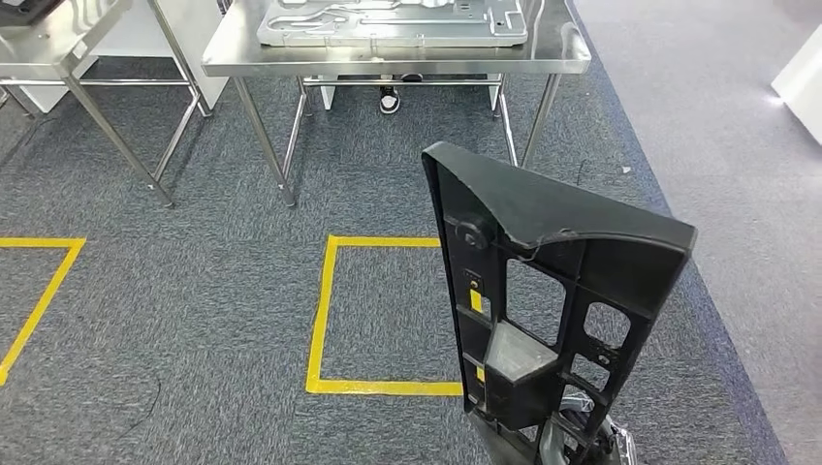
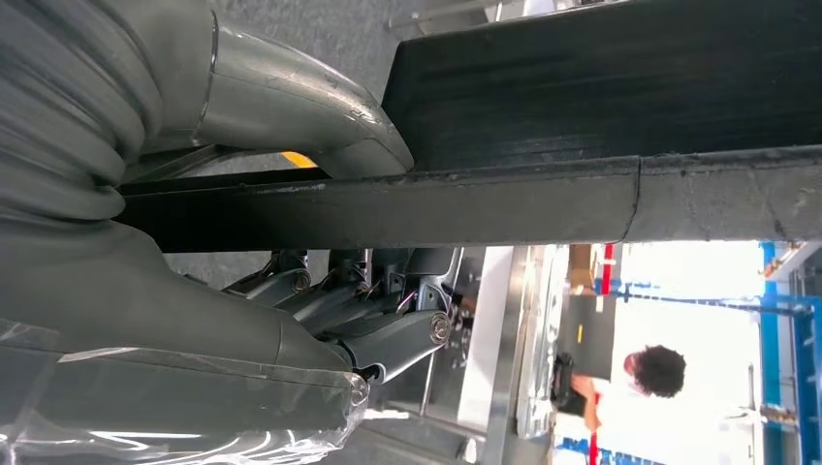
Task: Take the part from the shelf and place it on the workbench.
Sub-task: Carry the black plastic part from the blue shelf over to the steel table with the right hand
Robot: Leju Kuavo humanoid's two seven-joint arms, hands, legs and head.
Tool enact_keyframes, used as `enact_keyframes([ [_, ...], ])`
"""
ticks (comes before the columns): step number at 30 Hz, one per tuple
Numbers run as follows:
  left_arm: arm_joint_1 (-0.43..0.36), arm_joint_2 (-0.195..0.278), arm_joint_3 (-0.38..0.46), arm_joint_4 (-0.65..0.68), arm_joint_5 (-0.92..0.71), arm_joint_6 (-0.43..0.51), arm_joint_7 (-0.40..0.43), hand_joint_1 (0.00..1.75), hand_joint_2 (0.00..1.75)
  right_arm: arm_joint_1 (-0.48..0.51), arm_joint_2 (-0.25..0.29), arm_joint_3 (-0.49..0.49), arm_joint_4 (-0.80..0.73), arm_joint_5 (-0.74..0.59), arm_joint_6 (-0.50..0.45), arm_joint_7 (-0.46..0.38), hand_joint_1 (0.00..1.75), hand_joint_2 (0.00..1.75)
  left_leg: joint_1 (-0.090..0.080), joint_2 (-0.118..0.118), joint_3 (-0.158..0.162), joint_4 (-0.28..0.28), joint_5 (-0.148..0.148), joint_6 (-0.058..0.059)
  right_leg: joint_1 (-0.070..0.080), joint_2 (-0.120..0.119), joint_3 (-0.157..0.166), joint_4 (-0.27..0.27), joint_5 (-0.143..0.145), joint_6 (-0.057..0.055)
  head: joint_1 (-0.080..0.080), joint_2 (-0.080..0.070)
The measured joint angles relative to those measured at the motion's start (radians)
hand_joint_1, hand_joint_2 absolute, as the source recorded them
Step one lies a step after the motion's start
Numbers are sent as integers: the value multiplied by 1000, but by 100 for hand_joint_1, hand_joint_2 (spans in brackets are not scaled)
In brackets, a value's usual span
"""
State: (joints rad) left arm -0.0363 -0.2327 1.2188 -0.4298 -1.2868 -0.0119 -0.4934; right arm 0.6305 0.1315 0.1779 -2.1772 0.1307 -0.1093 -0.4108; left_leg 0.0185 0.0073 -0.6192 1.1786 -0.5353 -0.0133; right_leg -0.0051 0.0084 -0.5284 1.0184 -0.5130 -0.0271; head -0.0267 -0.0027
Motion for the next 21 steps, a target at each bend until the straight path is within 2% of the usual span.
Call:
enact_keyframes([
  [1, 0, 0, 0, -2, -1, -2, 1, 0, 0, 0, -1, 1, 0, 1, -4, 2, 175, 175, -3, 0, 22, -61, 32, 7, 3, 0, 6, 2, -7, 3, 0, 0],
  [2, 0, -1, 0, -4, -1, -3, 2, 0, 0, 0, -1, 2, 0, 2, -8, 4, 175, 175, -6, 0, 41, -107, 50, 12, 4, 1, 10, 3, -12, 7, 0, 0],
  [3, 0, -2, 1, -5, -2, -4, 3, 0, 0, 0, -2, 4, 0, 3, -12, 5, 175, 175, -9, 0, 50, -131, 54, 16, 4, 1, 11, 4, -15, 12, 0, 0],
  [6, 1, -6, 1, -9, -6, -5, 7, 0, 0, 0, -6, 10, 0, 9, -25, 15, 175, 175, -10, 0, 59, -150, 51, 25, 3, 0, 14, 1, -20, 29, 0, 0],
  [8, 1, -10, 1, -12, -10, -6, 8, 0, 0, 0, -10, 13, 0, 13, -34, 22, 175, 175, -3, 1, 71, -167, 55, 36, 2, -2, 2, 38, -43, 39, 0, 0],
  [9, 1, -12, 1, -14, -11, -6, 8, 0, 0, 0, -13, 15, 0, 15, -38, 25, 175, 175, 0, 2, 77, -173, 56, 40, 0, -3, -22, 87, -67, 43, 0, 0],
  [11, -1, -12, 1, -16, -12, -7, 9, 0, 0, 0, -19, 17, 1, 16, -40, 29, 175, 175, 0, 2, 82, -176, 52, 44, -6, -4, -98, 213, -114, 52, 0, 0],
  [12, 0, -12, 1, -16, -13, -7, 9, 0, 0, 0, -22, 17, 2, 17, -41, 31, 175, 175, 0, 2, 85, -176, 49, 43, -10, -4, -129, 255, -118, 56, 1, 0],
  [13, 0, -12, 1, -16, -14, -7, 10, 0, 0, 0, -24, 18, 3, 17, -43, 33, 175, 175, 1, 1, 89, -176, 44, 42, -14, -5, -144, 263, -102, 60, 1, 0],
  [14, 1, -13, 1, -16, -14, -7, 12, 0, 0, 0, -26, 19, 3, 18, -47, 34, 175, 175, 2, 1, 96, -176, 38, 39, -18, -6, -139, 234, -69, 63, 1, 0],
  [16, 2, -15, 2, -16, -15, -8, 14, 0, 0, 0, -31, 24, 3, 20, -55, 35, 175, 175, 4, 0, 113, -175, 24, 30, -24, -10, -91, 112, 10, 66, 1, 0],
  [17, 2, -16, 2, -16, -15, -7, 15, 0, 0, 0, -34, 27, 4, 21, -59, 36, 175, 175, 3, -1, 118, -174, 16, 23, -23, -11, -67, 59, 31, 64, 1, 0],
  [18, 1, -16, 2, -16, -15, -7, 16, 0, 0, 0, -36, 30, 4, 22, -62, 37, 175, 175, 1, -1, 122, -174, 9, 16, -21, -11, -52, 26, 37, 60, 1, 0],
  [21, -2, -17, 3, -18, -18, -7, 18, 0, 0, 2, -41, 39, 5, 23, -72, 42, 175, 175, 1, 2, 133, -178, -2, -3, -17, -7, -43, 10, 24, 39, 0, 0],
])
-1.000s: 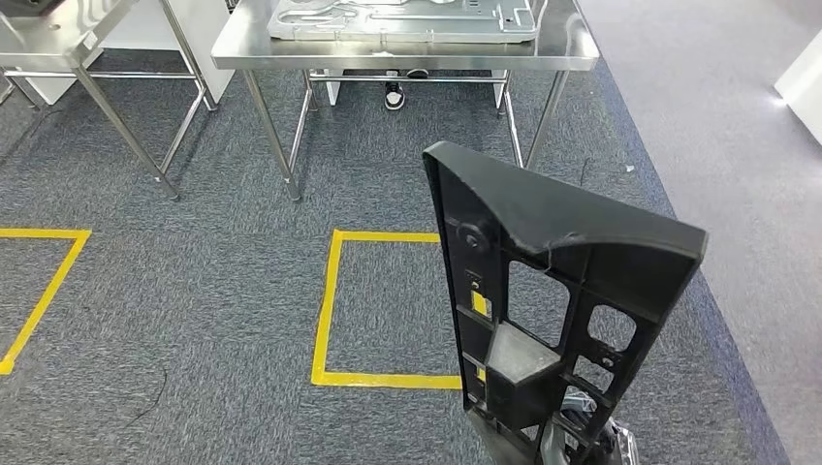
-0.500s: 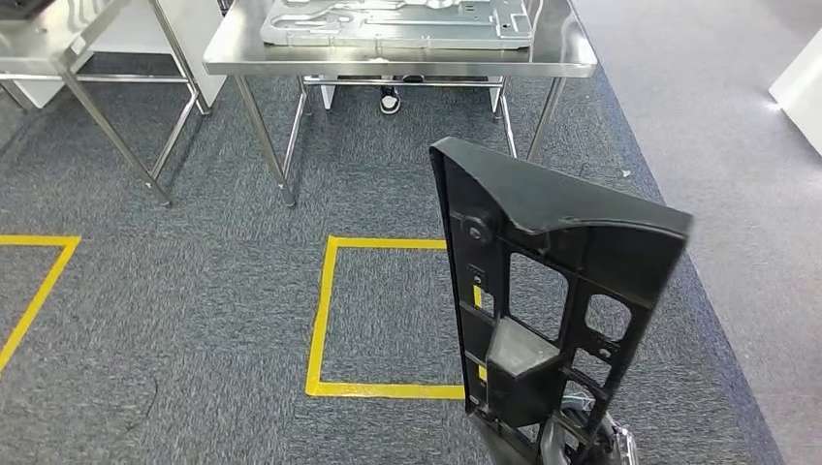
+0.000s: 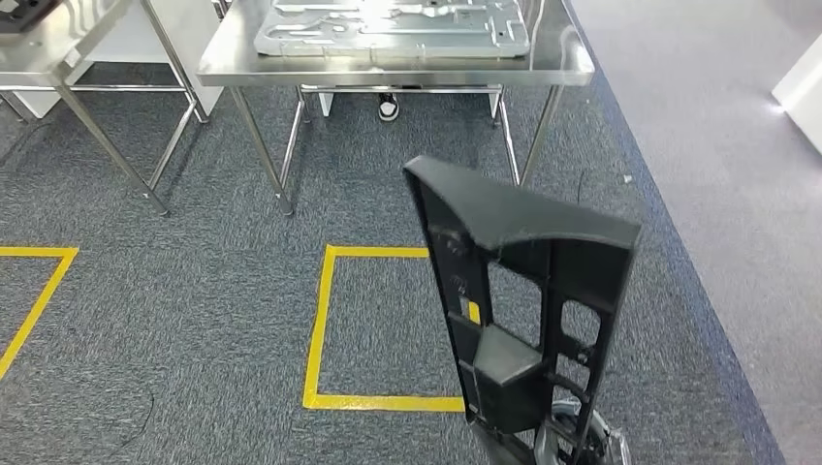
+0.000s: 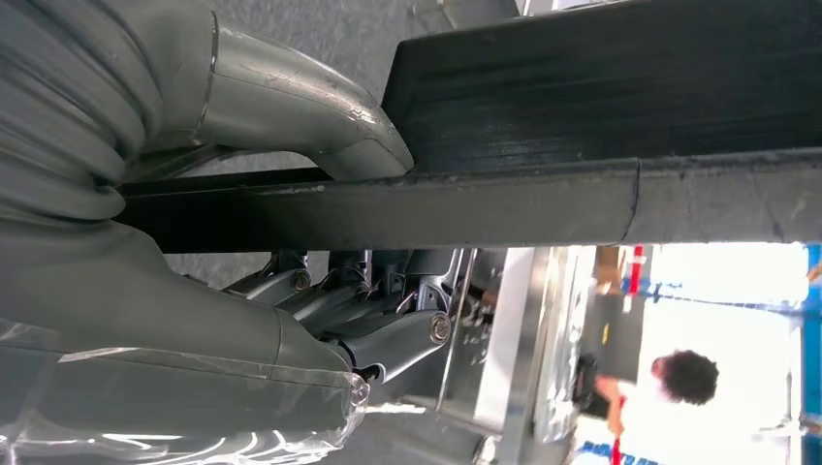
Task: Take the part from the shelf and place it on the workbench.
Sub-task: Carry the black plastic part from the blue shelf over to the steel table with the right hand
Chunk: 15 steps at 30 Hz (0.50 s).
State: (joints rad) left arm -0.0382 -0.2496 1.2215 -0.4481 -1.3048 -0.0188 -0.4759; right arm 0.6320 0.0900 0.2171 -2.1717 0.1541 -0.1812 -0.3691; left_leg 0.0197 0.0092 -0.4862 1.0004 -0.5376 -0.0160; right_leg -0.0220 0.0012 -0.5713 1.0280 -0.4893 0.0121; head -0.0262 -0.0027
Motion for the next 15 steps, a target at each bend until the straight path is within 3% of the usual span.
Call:
enact_keyframes([
  [2, -1, 0, 0, -2, -2, 0, 0, 0, 0, 0, -2, 4, 0, 0, -4, 4, 175, 175, 3, 0, -10, 40, -23, -8, -2, 0, 13, -6, -6, -16, 0, 0],
  [3, -2, -1, 0, -3, -3, 0, 0, 0, 0, 0, -3, 6, 0, 0, -5, 7, 175, 175, 4, -1, -33, 91, -46, -10, -2, 0, 20, -9, -10, -24, 0, 0],
  [5, 1, -2, 1, -5, -3, 0, 1, 0, 0, 0, -4, 10, 1, 1, -5, 10, 175, 175, 4, -1, -115, 232, -96, -11, 3, -2, 33, -9, -22, -33, -1, 0],
  [6, 3, -2, 2, -5, -3, 0, 2, 0, 0, 1, -5, 12, 2, 1, -7, 12, 175, 175, 3, -1, -154, 286, -104, -11, 5, 0, 40, -8, -29, -35, -1, 0],
  [7, 5, -2, 3, -6, -3, 0, 4, 0, 0, 1, -6, 13, 2, 1, -10, 14, 175, 175, 3, -1, -178, 307, -91, -9, 8, 2, 51, -8, -38, -36, -1, 0],
  [8, 7, -2, 4, -6, -3, 0, 5, 0, 0, 1, -7, 15, 3, 0, -14, 16, 175, 175, 1, -1, -185, 289, -57, -4, 10, 4, 63, -8, -47, -36, -1, 0],
  [10, 10, -2, 6, -9, -3, 0, 6, 0, 0, 0, -9, 18, 4, 0, -21, 19, 175, 175, -5, -3, -156, 175, 36, 12, 13, 6, 90, -9, -67, -33, 0, 0],
  [11, 11, -2, 8, -11, -3, 0, 6, 0, 0, 0, -10, 19, 4, -1, -22, 20, 175, 175, -10, -3, -137, 120, 64, 20, 14, 7, 100, -9, -76, -29, 0, 0],
  [12, 11, -2, 9, -13, -4, 0, 7, 0, 0, 0, -11, 20, 5, -1, -22, 20, 175, 175, -14, -3, -122, 83, 75, 27, 14, 8, 106, -11, -83, -24, 0, 0],
  [15, 10, -3, 12, -16, -4, -1, 7, 0, 0, 0, -14, 24, 6, -1, -22, 23, 175, 175, -19, -4, -100, 40, 63, 40, 13, 7, 114, -10, -78, -3, 0, 0],
])
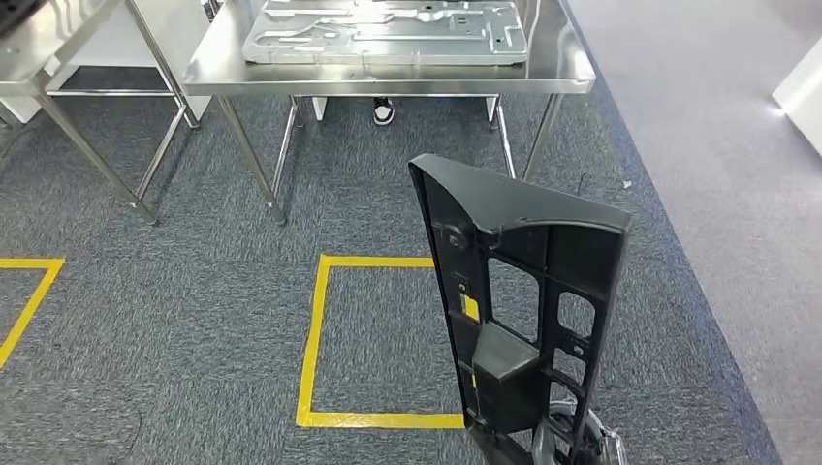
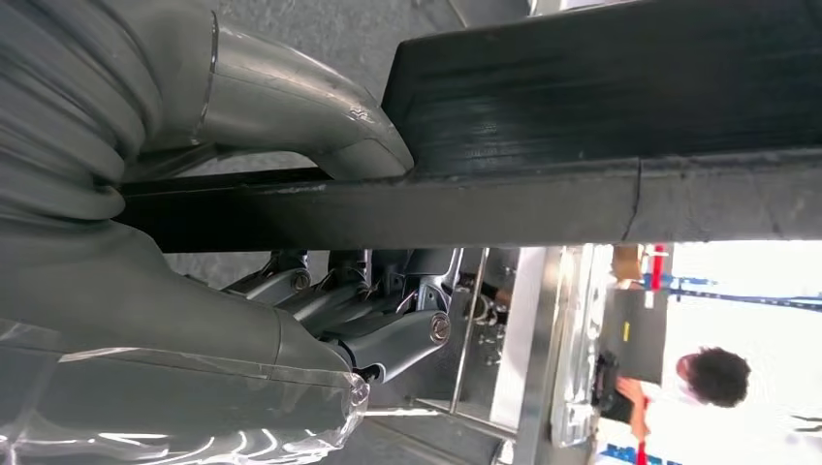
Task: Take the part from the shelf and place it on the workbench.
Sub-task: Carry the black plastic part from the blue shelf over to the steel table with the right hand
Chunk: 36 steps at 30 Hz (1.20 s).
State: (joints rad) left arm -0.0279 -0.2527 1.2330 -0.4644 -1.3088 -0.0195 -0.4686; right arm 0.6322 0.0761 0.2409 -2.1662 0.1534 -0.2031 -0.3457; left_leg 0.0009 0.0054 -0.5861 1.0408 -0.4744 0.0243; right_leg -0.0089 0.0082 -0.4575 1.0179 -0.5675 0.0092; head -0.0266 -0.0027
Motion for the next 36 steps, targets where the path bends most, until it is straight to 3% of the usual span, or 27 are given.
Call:
enact_keyframes([
  [2, 1, -2, 1, -2, 0, 0, 0, 0, 0, 0, -3, 1, 0, 0, 0, 1, 175, 175, 5, -2, 27, -26, -1, 9, -1, -2, -13, 39, 5, 9, 0, 0],
  [3, 1, -3, 1, -3, 0, 0, -1, 0, 0, -1, -5, 2, 0, 0, 0, 1, 175, 175, 8, -3, 41, -36, -2, 14, -3, -3, -38, 83, -4, 11, 0, 0],
  [5, 0, -4, 2, -5, 0, 0, -1, 0, 0, -1, -8, 2, 0, 0, 0, 1, 175, 175, 9, -3, 60, -43, -13, 19, -7, -4, -118, 191, -42, 17, 0, 0],
  [7, 0, -5, 3, -6, 0, 0, -1, 0, 0, -1, -11, 3, 2, 0, 0, 1, 175, 175, 9, -5, 79, -44, -29, 17, -12, -4, -185, 247, -67, 28, 0, 0],
  [8, 1, -6, 3, -6, 0, -1, 0, 0, 0, 0, -12, 3, 2, 0, 0, 2, 175, 175, 10, -5, 91, -44, -39, 14, -15, -5, -198, 233, -54, 33, 0, 0],
  [9, 2, -7, 4, -6, 0, -1, 0, 0, 0, 0, -14, 3, 3, 0, 0, 2, 175, 175, 11, -6, 104, -44, -50, 11, -17, -6, -195, 192, -21, 36, 0, 0],
  [10, 3, -8, 4, -6, 0, -1, 0, 0, 0, 0, -15, 3, 3, 0, 0, 2, 175, 175, 12, -6, 118, -44, -61, 7, -19, -8, -184, 132, 30, 37, 0, 0],
  [12, 1, -9, 6, -6, 0, -1, 0, 0, 0, 0, -15, 3, 5, 0, 0, 2, 175, 175, 13, -6, 140, -43, -83, -5, -15, -14, -166, 48, 93, 30, 0, 0],
  [13, 0, -9, 7, -6, 0, -1, 0, 0, 0, 1, -16, 3, 6, 0, 0, 2, 175, 175, 12, -5, 147, -43, -91, -13, -12, -16, -164, 32, 106, 21, 0, 0],
  [16, -3, -9, 9, -8, -1, -1, 0, 0, 0, 3, -16, 4, 7, 0, -4, 2, 175, 175, 12, -4, 160, -26, -95, -30, -8, -14, -150, 27, 98, -8, 0, 0],
  [18, -5, -9, 9, -9, -2, -1, 0, 0, 0, 3, -16, 4, 7, -1, -8, 2, 175, 175, 15, -4, 130, 44, -104, -35, -9, -12, -130, 19, 90, -23, 0, 0],
  [21, -5, -10, 10, -9, -4, -1, 1, 0, 0, 3, -17, 6, 8, -3, -13, 4, 175, 175, 16, -4, 12, 214, -171, -42, -7, -10, -108, 16, 70, -35, 0, 0],
  [22, -2, -11, 10, -9, -5, -1, 1, 0, 0, 3, -17, 6, 8, -3, -15, 4, 175, 175, 16, -4, -20, 242, -188, -43, -5, -8, -99, 16, 62, -36, 0, 0],
  [23, 0, -11, 10, -9, -6, -1, 2, 0, 0, 3, -17, 7, 8, -3, -16, 6, 175, 175, 15, -4, -37, 240, -187, -42, -3, -5, -88, 16, 54, -36, 0, 0],
  [24, 2, -11, 10, -10, -8, -1, 2, 0, 0, 3, -17, 7, 8, -3, -17, 7, 175, 175, 14, -4, -40, 207, -162, -39, -1, -4, -76, 16, 45, -35, 0, 0],
  [26, 4, -10, 11, -12, -10, -3, 4, 0, 0, 3, -17, 9, 8, -3, -22, 13, 175, 175, 8, -3, -25, 99, -68, -23, 1, -3, -53, 16, 28, -32, 0, 0],
  [28, 4, -10, 13, -16, -11, -6, 7, 0, 0, 2, -18, 14, 9, -2, -30, 19, 175, 175, -2, -4, -16, 29, -20, -7, 1, -2, -43, 13, 14, -23, 0, 0],
  [30, 6, -10, 14, -18, -12, -9, 9, 0, 0, 3, -21, 19, 10, -2, -35, 24, 175, 175, -6, -7, -10, 9, -18, 3, 1, -1, -39, 20, 17, -10, 0, 0],
  [33, 6, -13, 14, -22, -13, -11, 9, 0, 0, 3, -25, 22, 11, 0, -37, 25, 175, 175, 2, -8, 26, -17, -8, 19, 0, -4, -45, 67, 4, 6, 0, 0],
  [36, 3, -14, 14, -26, -14, -13, 9, 0, 0, 2, -31, 23, 12, 2, -44, 29, 175, 175, 4, -9, 47, -25, -15, 27, -6, -4, -140, 210, -68, 23, 0, 0],
])
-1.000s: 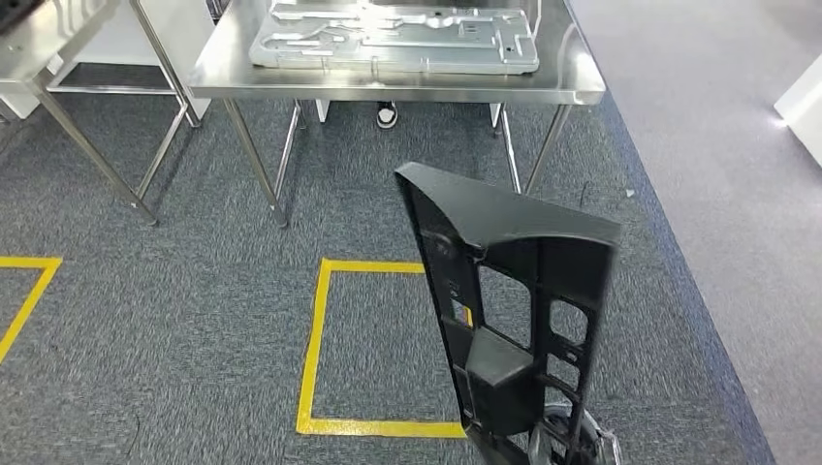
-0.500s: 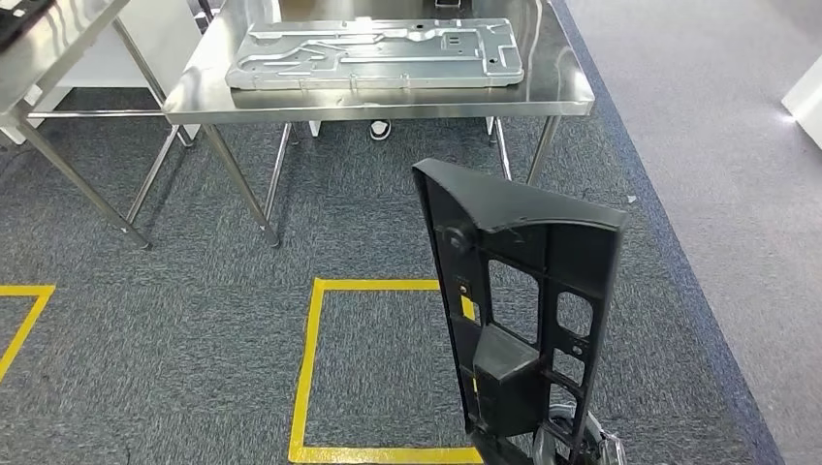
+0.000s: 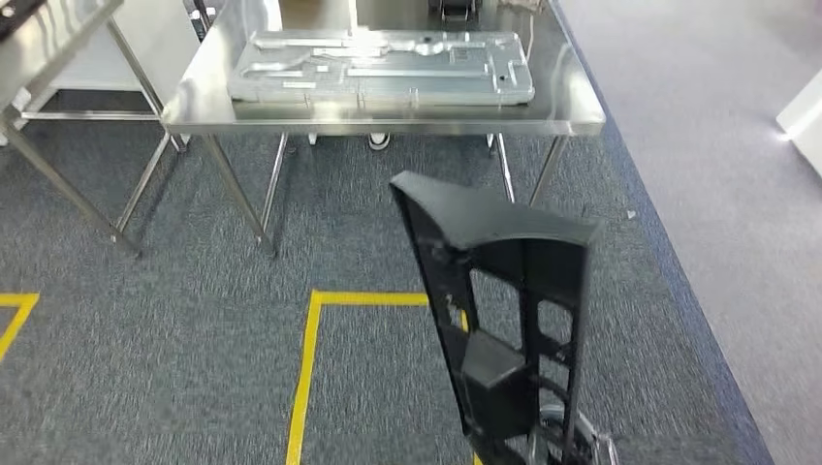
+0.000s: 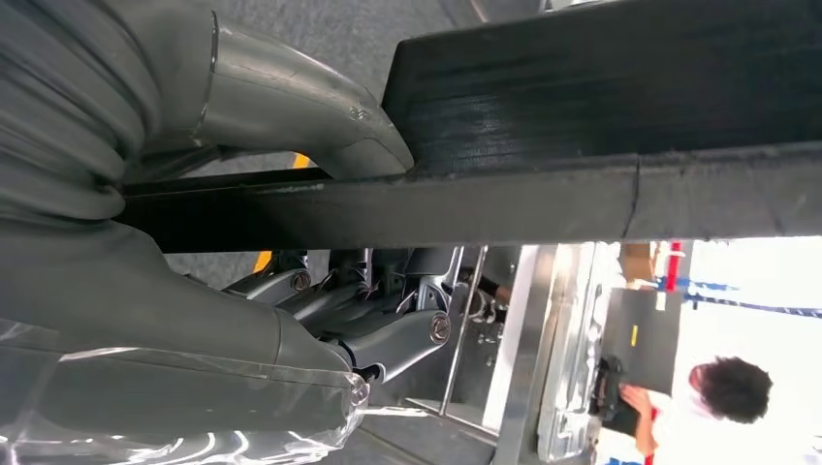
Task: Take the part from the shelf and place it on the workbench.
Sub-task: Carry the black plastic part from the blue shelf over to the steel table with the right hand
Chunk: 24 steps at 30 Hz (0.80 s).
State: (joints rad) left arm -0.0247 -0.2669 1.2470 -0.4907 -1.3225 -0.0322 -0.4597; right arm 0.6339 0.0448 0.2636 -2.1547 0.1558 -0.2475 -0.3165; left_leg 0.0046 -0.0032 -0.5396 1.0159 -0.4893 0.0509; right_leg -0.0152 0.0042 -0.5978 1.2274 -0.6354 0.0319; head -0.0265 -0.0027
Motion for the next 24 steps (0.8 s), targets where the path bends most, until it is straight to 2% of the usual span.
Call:
enact_keyframes([
  [1, 1, 0, 0, -1, -1, -1, 0, 0, 0, 0, -2, 0, 1, 2, -5, 3, 175, 175, 1, 0, 5, 0, -5, -1, -3, 0, -33, 35, -15, 5, 0, 0],
  [2, 2, -1, 0, -1, -3, -2, 1, 0, 0, 0, -3, 1, 1, 5, -10, 8, 175, 175, 2, -1, 11, 0, -12, -3, -6, -1, -53, 43, -12, 7, 0, 0],
  [3, 3, -1, 0, -2, -4, -2, 1, 0, 0, 0, -4, 1, 2, 10, -17, 14, 175, 175, 4, -2, 21, 0, -20, -7, -10, -2, -57, 19, 13, 10, 0, 0],
  [5, 4, -2, 0, -2, -10, -4, 2, 0, 0, 0, -5, 1, 2, 34, -38, 33, 175, 175, 9, -4, 40, 1, -37, -17, -16, -4, -29, -90, 105, 13, 0, 0],
  [6, 3, -3, 1, -2, -13, -4, 2, 0, 0, -2, -5, 1, 3, 58, -52, 50, 175, 175, 9, -5, 49, 2, -45, -23, -15, -7, -14, -137, 127, 11, 0, 0],
  [8, 2, -2, 2, -2, -21, -3, 6, 0, 0, -6, -4, 1, 2, 151, -96, 108, 175, 175, 8, -4, 62, 4, -57, -40, -11, -9, -1, -176, 135, -4, 0, 0],
  [9, 2, -2, 2, -2, -27, -2, 8, 0, 0, -8, -2, 0, 1, 231, -125, 155, 175, 175, 7, -4, 69, 6, -59, -48, -9, -8, 4, -178, 127, -15, 0, 0],
  [11, 2, 0, 2, -2, -40, -1, 12, 0, 0, -15, 4, -1, -1, 430, -187, 265, 175, 175, 9, -2, 80, 21, -64, -60, -10, -5, 21, -186, 141, -33, -1, 0],
  [12, 1, 2, 2, -2, -47, -1, 13, 0, 0, -23, 7, -3, -2, 536, -213, 317, 175, 175, 10, -1, 71, 44, -75, -64, -11, -5, 29, -188, 140, -39, -1, 0],
  [13, 0, 4, 2, -2, -54, -1, 14, 0, 0, -34, 11, -6, -3, 639, -235, 360, 175, 175, 12, -1, 48, 87, -95, -67, -11, -5, 36, -189, 137, -45, -1, 0],
  [16, -1, 7, 1, 3, -69, 1, 14, 0, 0, -80, 23, -19, -1, 870, -274, 434, 175, 175, 13, 0, -67, 258, -170, -71, -4, -2, 44, -189, 124, -55, -1, 0],
  [17, 0, 9, 1, 4, -71, 1, 14, 0, 0, -92, 26, -23, 0, 902, -277, 445, 175, 175, 13, -1, -91, 277, -172, -70, -2, -1, 50, -189, 118, -56, -1, 0],
  [18, 2, 10, 1, 5, -72, 2, 14, 0, 0, -101, 28, -25, 1, 917, -279, 451, 175, 175, 12, 0, -99, 261, -151, -67, 0, 0, 58, -189, 111, -55, -1, 0],
  [20, 3, 15, 2, 8, -73, 4, 14, 0, 0, -112, 32, -28, 3, 938, -286, 461, 175, 175, 8, 0, -75, 148, -59, -56, 2, -1, 79, -189, 96, -53, -1, 0],
  [21, 3, 18, 2, 10, -75, 6, 14, 0, 0, -119, 33, -29, 5, 962, -297, 466, 175, 175, 3, 2, -64, 98, -28, -49, 2, -2, 87, -190, 90, -50, -1, 0],
  [22, 2, 21, 2, 14, -78, 10, 14, 0, 0, -129, 34, -29, 7, 1000, -315, 471, 175, 175, -2, 3, -57, 64, -13, -42, 1, -2, 91, -191, 86, -46, -1, 0],
  [24, 1, 27, 2, 26, -86, 21, 13, 0, 0, -157, 34, -29, 15, 1106, -355, 480, 175, 175, -12, 3, -59, 43, -11, -27, 0, 0, 97, -189, 88, -32, -1, 0],
])
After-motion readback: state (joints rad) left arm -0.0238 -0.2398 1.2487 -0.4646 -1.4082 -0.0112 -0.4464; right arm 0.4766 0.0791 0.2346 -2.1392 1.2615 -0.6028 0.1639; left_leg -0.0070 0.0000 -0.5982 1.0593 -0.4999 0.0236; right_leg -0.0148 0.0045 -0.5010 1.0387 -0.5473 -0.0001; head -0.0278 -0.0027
